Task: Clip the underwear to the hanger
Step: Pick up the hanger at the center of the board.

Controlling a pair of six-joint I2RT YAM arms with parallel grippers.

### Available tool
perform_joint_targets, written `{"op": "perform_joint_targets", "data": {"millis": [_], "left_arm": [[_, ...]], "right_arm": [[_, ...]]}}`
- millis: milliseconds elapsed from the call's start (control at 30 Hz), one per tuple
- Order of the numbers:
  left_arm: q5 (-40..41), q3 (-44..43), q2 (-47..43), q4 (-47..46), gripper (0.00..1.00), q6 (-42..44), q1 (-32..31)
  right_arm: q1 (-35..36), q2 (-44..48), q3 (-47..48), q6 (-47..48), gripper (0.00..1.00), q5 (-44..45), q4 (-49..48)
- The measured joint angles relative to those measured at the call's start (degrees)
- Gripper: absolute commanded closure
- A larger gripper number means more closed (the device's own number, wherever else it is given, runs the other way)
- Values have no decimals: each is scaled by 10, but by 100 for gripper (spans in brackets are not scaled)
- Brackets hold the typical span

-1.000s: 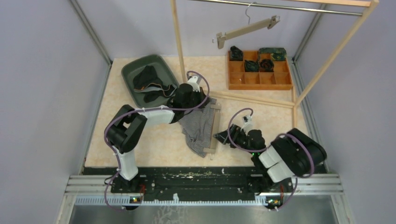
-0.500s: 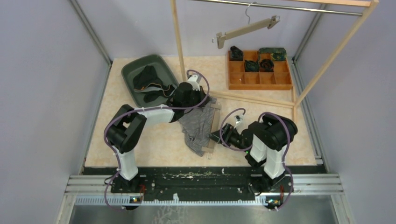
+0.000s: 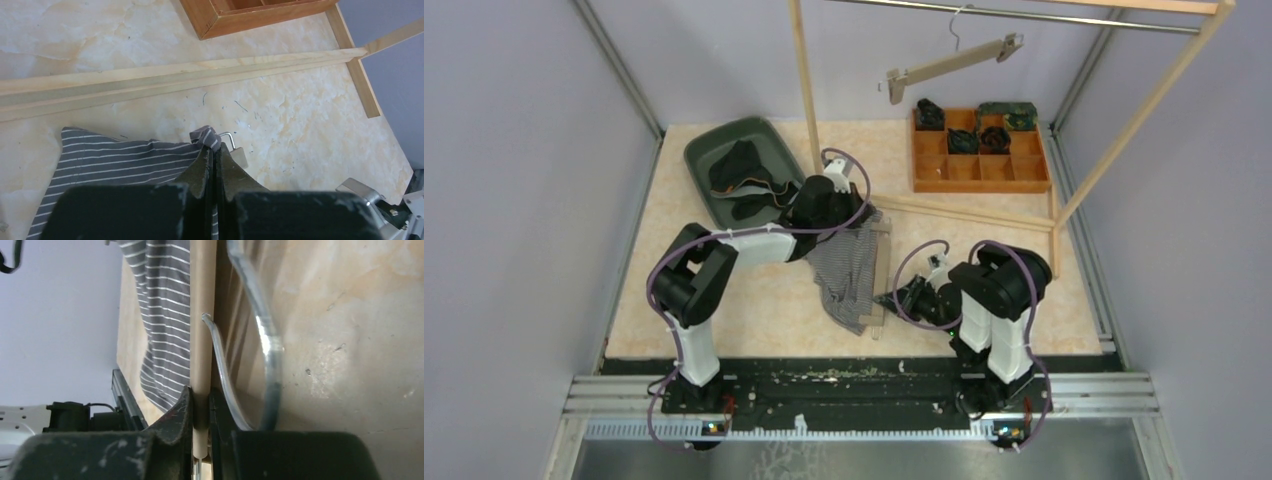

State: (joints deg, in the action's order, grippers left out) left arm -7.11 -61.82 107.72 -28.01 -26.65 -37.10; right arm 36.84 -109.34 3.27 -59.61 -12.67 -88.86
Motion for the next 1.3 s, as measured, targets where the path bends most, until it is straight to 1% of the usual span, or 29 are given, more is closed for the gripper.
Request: {"op": "perform_joint_targets", "data": {"millis": [200, 267, 300, 333, 367, 400, 433, 467, 567, 633, 700, 800, 833, 900, 933, 1033, 1133, 1300], "left_arm": [[0, 23, 0, -28, 100, -16, 5], [0, 37, -1, -44, 93, -23, 6], [0, 43, -2, -50, 80, -26, 7], [0, 50, -5, -57, 56, -31, 7], [0, 56, -10, -64, 39, -35, 9], [0, 61, -17, -67, 28, -38, 9], [0, 65, -26, -68, 13, -40, 9], [2, 66, -34, -67, 5, -43, 10], [12, 67, -71, -56, 2, -48, 14], [21, 67, -109, -40, 1, -44, 14], [34, 64, -150, -17, 1, -39, 14], [67, 58, -205, 22, 0, -30, 14], [82, 58, -227, 39, 0, -27, 14], [107, 61, -265, 64, 0, -20, 14], [118, 64, -286, 76, 0, -18, 14], [137, 80, -346, 106, 0, -16, 14], [136, 89, -381, 132, 0, -16, 14], [111, 118, -400, 166, 0, -18, 9]], "right_arm": [[2, 37, -24, 15, 100, 27, 3], [2, 62, -30, 25, 100, 36, 11], [2, 73, -30, 28, 100, 37, 12], [2, 89, -30, 31, 100, 39, 13], [2, 105, -30, 34, 100, 40, 16], [2, 118, -30, 36, 100, 41, 17], [2, 137, -30, 37, 100, 43, 18], [2, 158, -30, 40, 100, 45, 20], [2, 249, -30, 50, 100, 52, 60], [2, 344, -29, 65, 100, 60, 139], [4, 466, -27, 90, 100, 74, 261], [5, 647, 1, 130, 100, 115, 489], [5, 698, 24, 145, 100, 133, 570], [5, 762, 90, 175, 100, 166, 719], [5, 779, 135, 192, 100, 183, 790], [5, 781, 261, 233, 100, 220, 941], [5, 754, 369, 267, 100, 261, 1062], [-2, 688, 506, 317, 100, 321, 1228]]}}
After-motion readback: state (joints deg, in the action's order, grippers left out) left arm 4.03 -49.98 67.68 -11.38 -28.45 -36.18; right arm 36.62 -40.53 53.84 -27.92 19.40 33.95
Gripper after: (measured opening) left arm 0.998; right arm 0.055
